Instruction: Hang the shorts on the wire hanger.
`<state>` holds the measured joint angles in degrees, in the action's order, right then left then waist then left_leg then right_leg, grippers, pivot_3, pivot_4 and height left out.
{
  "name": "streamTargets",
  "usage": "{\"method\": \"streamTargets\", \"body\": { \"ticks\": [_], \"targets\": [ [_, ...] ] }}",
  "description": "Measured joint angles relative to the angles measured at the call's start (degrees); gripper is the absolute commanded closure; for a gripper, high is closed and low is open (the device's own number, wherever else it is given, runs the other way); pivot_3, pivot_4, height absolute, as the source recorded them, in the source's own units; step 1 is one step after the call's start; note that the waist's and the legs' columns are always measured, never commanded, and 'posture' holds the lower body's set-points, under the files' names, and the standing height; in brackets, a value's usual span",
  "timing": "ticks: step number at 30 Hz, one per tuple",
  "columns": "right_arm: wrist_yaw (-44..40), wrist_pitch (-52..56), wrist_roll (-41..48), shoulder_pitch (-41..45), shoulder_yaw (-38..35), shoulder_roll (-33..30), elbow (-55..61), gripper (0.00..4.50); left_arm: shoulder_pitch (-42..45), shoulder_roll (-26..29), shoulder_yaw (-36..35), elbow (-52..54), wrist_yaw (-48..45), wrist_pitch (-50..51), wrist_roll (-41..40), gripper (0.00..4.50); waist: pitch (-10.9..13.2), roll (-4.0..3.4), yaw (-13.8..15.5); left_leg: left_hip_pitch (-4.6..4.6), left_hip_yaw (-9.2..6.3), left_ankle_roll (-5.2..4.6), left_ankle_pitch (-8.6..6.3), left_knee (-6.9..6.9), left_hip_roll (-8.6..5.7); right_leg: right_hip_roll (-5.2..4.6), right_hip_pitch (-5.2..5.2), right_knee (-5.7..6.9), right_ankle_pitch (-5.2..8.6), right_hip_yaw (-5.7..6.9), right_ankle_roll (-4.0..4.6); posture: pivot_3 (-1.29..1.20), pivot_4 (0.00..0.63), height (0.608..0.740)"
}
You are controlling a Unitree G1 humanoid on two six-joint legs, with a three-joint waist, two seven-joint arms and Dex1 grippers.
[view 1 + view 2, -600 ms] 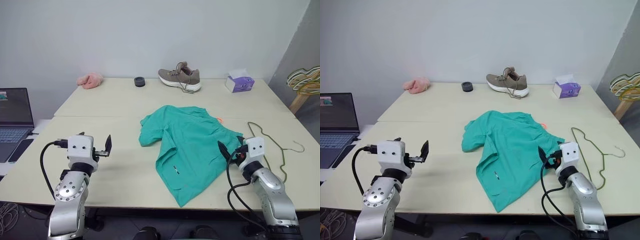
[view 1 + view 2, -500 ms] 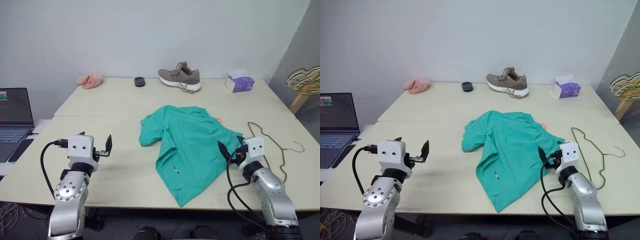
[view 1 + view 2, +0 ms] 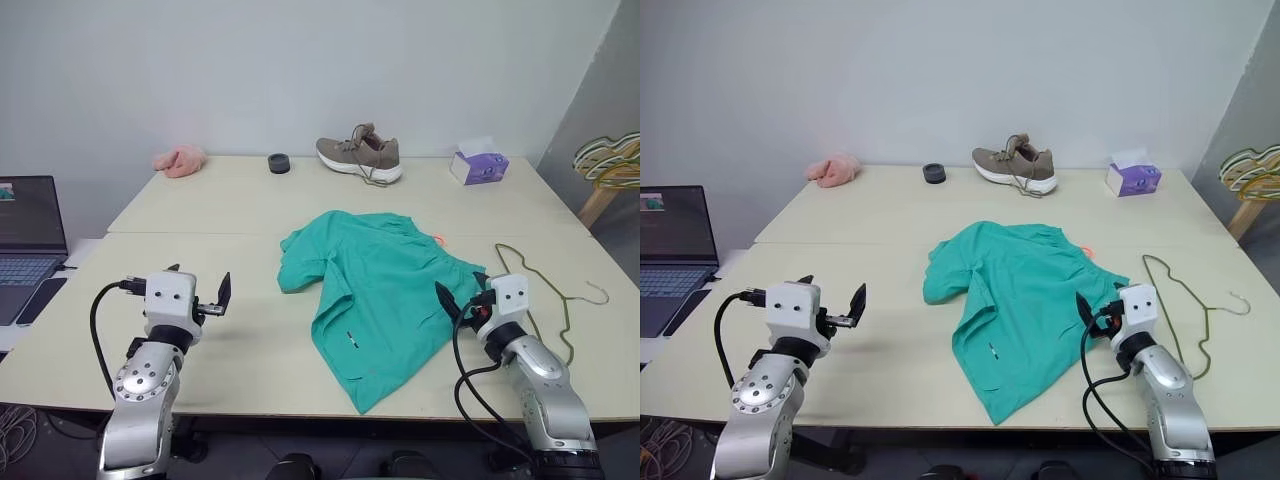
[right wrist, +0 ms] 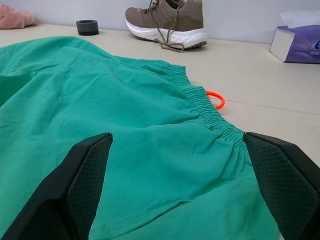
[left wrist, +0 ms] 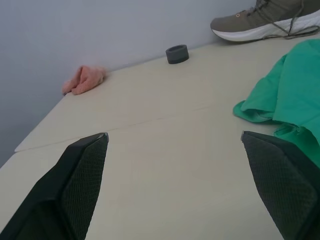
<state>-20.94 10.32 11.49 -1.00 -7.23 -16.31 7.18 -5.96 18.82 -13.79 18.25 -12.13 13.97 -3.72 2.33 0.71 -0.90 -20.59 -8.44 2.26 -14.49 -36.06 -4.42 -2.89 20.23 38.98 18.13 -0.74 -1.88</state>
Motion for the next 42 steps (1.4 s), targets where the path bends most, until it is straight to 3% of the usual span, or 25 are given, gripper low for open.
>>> {"method": "streamTargets", "body": {
  "ticks": [8,15,21,28,33,42],
  "targets": [
    [0.0,0.0,0.0,0.0,0.0,0.0,0.0,0.04,-0.1,0.1,0.4,0.0,-2.8,-2.1,-1.1,0.0,0.0,-0.01,-0.6,0.0,0.0,0.0,0.0,0.0,0.0,0.0,0.0,0.0,0.0,0.0,0.0,-0.1,0.0,0.74],
    [-1.7,0.0,0.6,-1.1,-0.2,-2.0,1.5,0.04,-0.9,1.7,3.8,1.3,-13.3,-1.1,-8.6,0.0,0.1,-0.1,-1.1,-0.01,0.1,-0.02,-0.01,0.0,0.0,0.0,0.0,-0.03,0.0,-0.06,0.0,-0.17,0.0,0.74],
    [-11.9,2.9,5.8,-5.3,-0.3,-10.2,7.6,0.04,1.2,6.7,13.7,2.6,-25.4,5.4,-14.3,0.0,0.1,-0.2,-2.4,-0.01,0.13,-0.08,-0.05,0.0,0.03,0.02,-0.02,-0.05,0.01,-0.07,0.0,-0.26,0.0,0.74],
    [-25.1,9.5,11.0,-13.9,0.6,-23.0,17.9,0.04,8.9,14.7,24.1,2.9,-42.6,15.7,-21.3,0.0,0.2,-0.22,-6.4,0.0,0.23,-0.12,-0.08,-0.01,0.05,0.03,-0.05,-0.07,0.01,-0.09,-0.02,-0.34,0.0,0.74],
    [-27.5,10.7,12.0,-17.0,0.7,-25.9,22.1,0.04,13.6,17.7,31.5,-1.1,-50.0,16.3,-19.3,0.0,0.2,-0.17,-10.1,0.04,0.31,-0.12,-0.09,-0.02,0.11,0.04,-0.07,-0.07,-0.01,-0.15,-0.06,-0.38,0.0,0.74],
    [-26.0,10.4,11.4,-18.1,0.7,-25.2,24.0,0.04,16.6,15.8,38.7,-9.2,-49.6,9.3,-8.4,0.0,0.2,-0.03,-13.0,-0.03,0.3,-0.17,-0.13,-0.03,0.11,0.02,-0.04,-0.2,-0.05,-0.18,-0.15,-0.39,0.0,0.74]
  ]
}}
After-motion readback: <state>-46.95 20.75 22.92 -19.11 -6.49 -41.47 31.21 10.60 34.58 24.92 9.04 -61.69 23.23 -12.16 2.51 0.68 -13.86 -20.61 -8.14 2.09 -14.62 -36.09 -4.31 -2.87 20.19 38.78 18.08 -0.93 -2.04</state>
